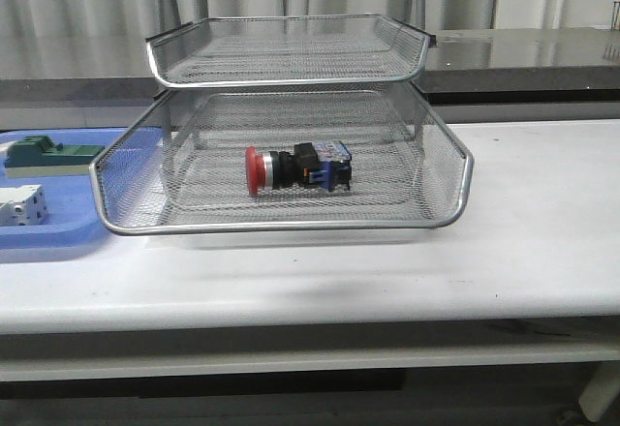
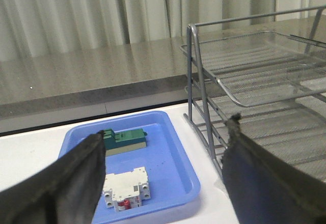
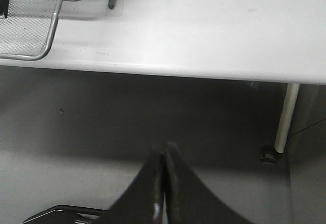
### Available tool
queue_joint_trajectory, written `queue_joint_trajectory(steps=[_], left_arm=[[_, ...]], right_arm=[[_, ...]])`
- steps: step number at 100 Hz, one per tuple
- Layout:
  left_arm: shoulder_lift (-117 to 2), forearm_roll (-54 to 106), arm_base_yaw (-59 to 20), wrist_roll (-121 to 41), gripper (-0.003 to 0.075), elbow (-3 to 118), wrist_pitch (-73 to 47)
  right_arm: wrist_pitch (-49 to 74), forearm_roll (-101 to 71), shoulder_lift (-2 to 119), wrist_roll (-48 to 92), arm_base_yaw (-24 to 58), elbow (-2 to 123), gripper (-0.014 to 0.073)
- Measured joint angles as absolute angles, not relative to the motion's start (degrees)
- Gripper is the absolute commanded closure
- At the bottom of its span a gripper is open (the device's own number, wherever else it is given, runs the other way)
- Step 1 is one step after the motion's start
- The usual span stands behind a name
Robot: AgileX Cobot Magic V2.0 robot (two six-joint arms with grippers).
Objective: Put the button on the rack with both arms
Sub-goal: 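Withdraw the left gripper upward away from the rack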
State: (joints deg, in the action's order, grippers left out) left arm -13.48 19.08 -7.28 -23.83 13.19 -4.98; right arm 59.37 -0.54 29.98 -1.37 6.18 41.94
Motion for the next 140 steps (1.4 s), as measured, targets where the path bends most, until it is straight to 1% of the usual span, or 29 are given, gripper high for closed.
queue_joint_trajectory(steps=[14,23,31,32,33,42,46,49,54,63,140], left_arm=[[-13.3,19.3,-7.3,-23.8,0.0256,12.9,-3.5],[-13.3,19.3,-7.3,-23.8,0.03,12.9,-3.4],[-13.3,19.3,-7.3,-23.8,0.0373,12.9,-3.2],[-13.3,19.3,-7.3,-23.8,0.0373,12.9,-3.2],[-13.3,19.3,-7.3,-23.8,0.0395,12.9,-3.2],[-13.3,19.3,-7.3,-23.8,0.0492,12.9,-3.1],[-13.3,19.3,-7.3,-23.8,0.0552,12.9,-3.1],[-13.3,19.3,-7.3,-23.8,0.0577,12.9,-3.1],[-13.3,19.3,-7.3,-23.8,0.0645,12.9,-3.1],[-13.3,19.3,-7.3,-23.8,0.074,12.9,-3.1],[-13.3,19.4,-7.3,-23.9,0.0741,12.9,-3.0]], right_arm=[[59.4,-0.5,30.0,-1.4,6.2,41.9,0.0661],[59.4,-0.5,30.0,-1.4,6.2,41.9,0.0661],[59.4,-0.5,30.0,-1.4,6.2,41.9,0.0661],[59.4,-0.5,30.0,-1.4,6.2,41.9,0.0661],[59.4,-0.5,30.0,-1.3,6.2,41.9,0.0661],[59.4,-0.5,30.0,-1.3,6.2,41.9,0.0661],[59.4,-0.5,30.0,-1.3,6.2,41.9,0.0661],[59.4,-0.5,30.0,-1.3,6.2,41.9,0.0661],[59.4,-0.5,30.0,-1.3,6.2,41.9,0.0661],[59.4,-0.5,30.0,-1.3,6.2,41.9,0.0661],[58.2,-2.3,30.0,-1.4,6.2,41.9,0.0661]])
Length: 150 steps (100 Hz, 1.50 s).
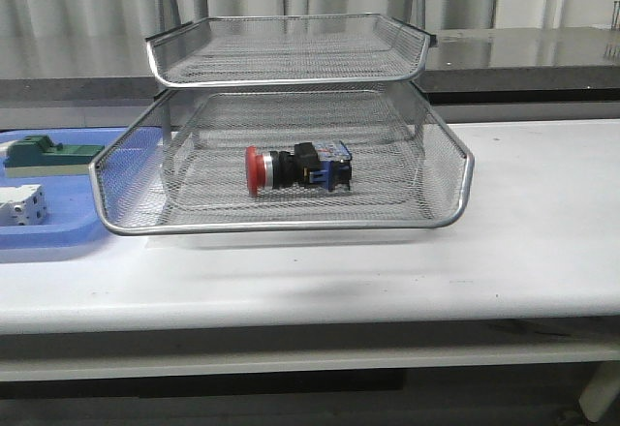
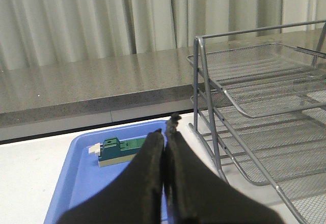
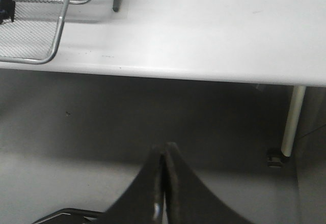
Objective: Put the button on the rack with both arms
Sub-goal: 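Withdraw the left gripper upward away from the rack, then push the middle mesh tray back into the rack with the right gripper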
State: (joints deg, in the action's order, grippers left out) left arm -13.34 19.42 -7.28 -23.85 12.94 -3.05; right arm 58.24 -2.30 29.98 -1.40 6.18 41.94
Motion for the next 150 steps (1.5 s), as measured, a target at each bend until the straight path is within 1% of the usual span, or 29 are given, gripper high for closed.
queue_joint_trajectory(steps=[13,28,71,85,120,134,150], left_arm=[[-13.3,19.4,-7.3,-23.9,0.0741,12.9,-3.0],[-13.3,19.4,-7.3,-23.9,0.0741,12.9,-3.0],[-13.3,19.4,-7.3,-23.9,0.0741,12.9,-2.9],[-13.3,19.4,-7.3,-23.9,0.0741,12.9,-2.8],[-13.3,19.4,-7.3,-23.9,0.0741,12.9,-2.8],[-13.3,19.4,-7.3,-23.9,0.0741,12.9,-2.8],[-13.3,19.4,-7.3,-23.9,0.0741,12.9,-2.8]], right_arm=[[55.3,-5.7,30.2,-1.3,6.2,41.9,0.0661],[53.9,-11.3,34.2,1.1,6.2,41.9,0.0661],[50.2,-31.4,55.0,19.9,6.8,41.9,0.0659],[46.6,-32.5,60.2,21.4,11.2,41.9,0.0659],[32.1,-33.5,73.7,22.0,28.7,41.9,0.0658],[26.1,-33.8,79.1,22.0,33.5,41.9,0.0658],[21.2,-34.0,84.1,22.0,37.1,43.0,0.0658]])
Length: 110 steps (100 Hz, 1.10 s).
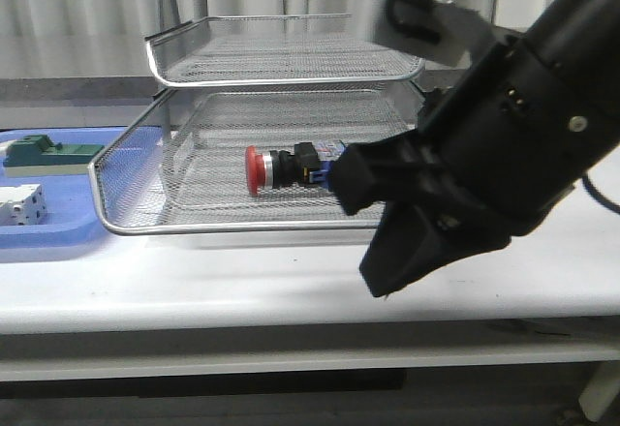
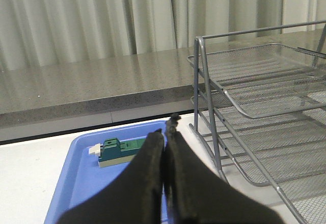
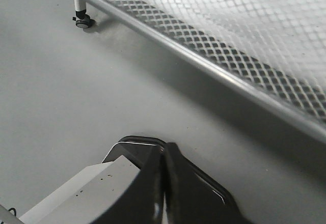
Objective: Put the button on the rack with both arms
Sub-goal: 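Push the middle mesh tray back into the rack with the right gripper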
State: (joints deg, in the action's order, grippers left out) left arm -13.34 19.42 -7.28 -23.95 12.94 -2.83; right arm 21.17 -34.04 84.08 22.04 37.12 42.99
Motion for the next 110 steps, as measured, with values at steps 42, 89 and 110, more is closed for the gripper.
queue_joint_trajectory(steps=[42,89,110], left_arm=[[-13.3,19.4,-7.3,-23.9,0.0741,12.9,-2.8],[-13.3,19.4,-7.3,-23.9,0.0741,12.9,-2.8],[-13.3,19.4,-7.3,-23.9,0.0741,12.9,-2.8]], right_arm=[[17.4,-32.9,93.7,22.3,38.7,50.3,0.0658],[14.7,-27.0,100.3,22.3,37.5,58.7,0.0658],[14.7,-25.1,104.0,22.3,33.7,63.9,0.0658]])
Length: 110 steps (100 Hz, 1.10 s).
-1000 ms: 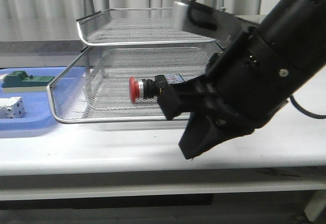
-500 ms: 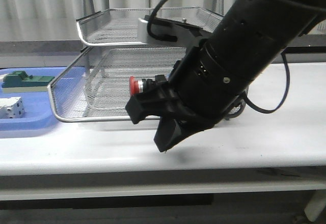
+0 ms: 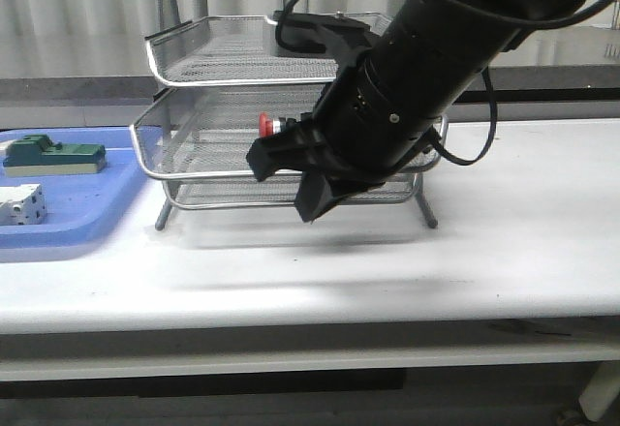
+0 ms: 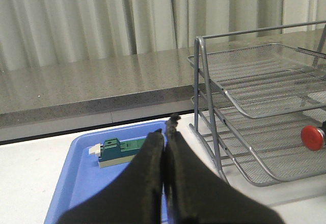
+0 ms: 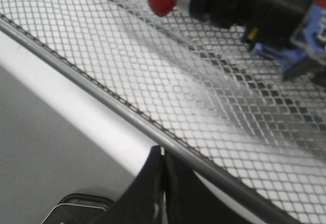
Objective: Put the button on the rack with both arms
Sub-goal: 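Push the middle mesh tray back into the rack with the right gripper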
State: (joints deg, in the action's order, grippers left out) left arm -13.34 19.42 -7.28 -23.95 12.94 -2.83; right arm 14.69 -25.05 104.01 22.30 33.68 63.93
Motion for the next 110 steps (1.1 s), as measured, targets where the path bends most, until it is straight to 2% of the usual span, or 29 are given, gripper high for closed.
queue_joint_trajectory(steps=[27,64,88,110], left_arm=[[-13.3,19.4,-7.3,-23.9,0.0741,12.9,-2.8],[-13.3,19.4,-7.3,-23.9,0.0741,12.9,-2.8],[-13.3,19.4,-7.3,-23.9,0.0741,12.9,-2.8],[-13.3,19.4,-7.3,-23.9,0.0741,12.9,-2.7]], right_arm=[[14.6,-22.4,108.6,22.3,29.5,70.4,0.0658],[13.2,-20.7,109.1,22.3,29.1,71.7,0.0658],[21.3,-20.6,108.5,22.4,29.1,71.8,0.0654],[24.8,-20.6,103.1,22.3,29.1,71.6,0.065]])
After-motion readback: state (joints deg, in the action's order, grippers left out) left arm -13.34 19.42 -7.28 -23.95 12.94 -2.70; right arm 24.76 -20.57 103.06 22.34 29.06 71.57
